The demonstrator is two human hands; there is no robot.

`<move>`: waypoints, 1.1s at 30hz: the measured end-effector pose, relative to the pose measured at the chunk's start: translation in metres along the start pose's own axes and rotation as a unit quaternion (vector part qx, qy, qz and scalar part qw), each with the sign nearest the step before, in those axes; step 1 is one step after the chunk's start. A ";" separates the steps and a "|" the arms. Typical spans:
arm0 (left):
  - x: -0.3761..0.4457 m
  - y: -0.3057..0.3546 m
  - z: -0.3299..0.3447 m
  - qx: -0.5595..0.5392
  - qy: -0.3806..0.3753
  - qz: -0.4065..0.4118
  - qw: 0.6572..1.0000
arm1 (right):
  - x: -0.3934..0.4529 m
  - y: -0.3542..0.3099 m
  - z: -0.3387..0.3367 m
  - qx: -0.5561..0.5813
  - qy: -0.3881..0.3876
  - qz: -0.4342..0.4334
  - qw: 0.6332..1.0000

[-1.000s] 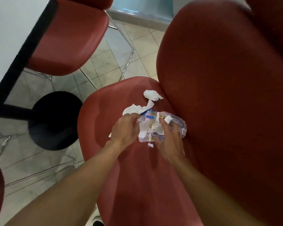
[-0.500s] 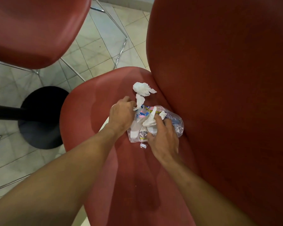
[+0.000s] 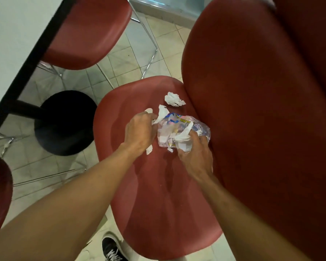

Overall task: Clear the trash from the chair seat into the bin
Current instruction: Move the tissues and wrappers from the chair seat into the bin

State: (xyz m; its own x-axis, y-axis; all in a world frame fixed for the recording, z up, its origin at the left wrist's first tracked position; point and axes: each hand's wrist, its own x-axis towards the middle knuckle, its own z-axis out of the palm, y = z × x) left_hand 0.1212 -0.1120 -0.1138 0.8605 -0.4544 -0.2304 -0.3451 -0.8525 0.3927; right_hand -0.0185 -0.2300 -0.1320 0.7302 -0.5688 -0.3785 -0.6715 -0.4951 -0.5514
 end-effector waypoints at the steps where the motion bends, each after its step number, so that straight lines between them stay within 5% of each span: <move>1: -0.010 -0.001 -0.006 -0.007 0.002 -0.003 1.000 | -0.006 -0.005 -0.002 -0.001 0.000 -0.002 1.000; 13: -0.148 -0.059 -0.076 -0.098 0.059 -0.068 0.991 | -0.112 -0.089 0.003 0.020 0.027 -0.057 0.998; 33: -0.363 -0.257 -0.159 -0.201 0.132 -0.200 0.950 | -0.309 -0.223 0.138 -0.038 -0.081 -0.172 0.981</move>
State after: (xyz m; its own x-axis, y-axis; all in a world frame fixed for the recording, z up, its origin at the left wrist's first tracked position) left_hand -0.0427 0.3126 0.0101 0.9749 0.0100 -0.2225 0.1541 -0.7517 0.6413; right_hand -0.0769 0.1465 0.0052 0.9215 -0.2509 -0.2963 -0.3850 -0.6900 -0.6129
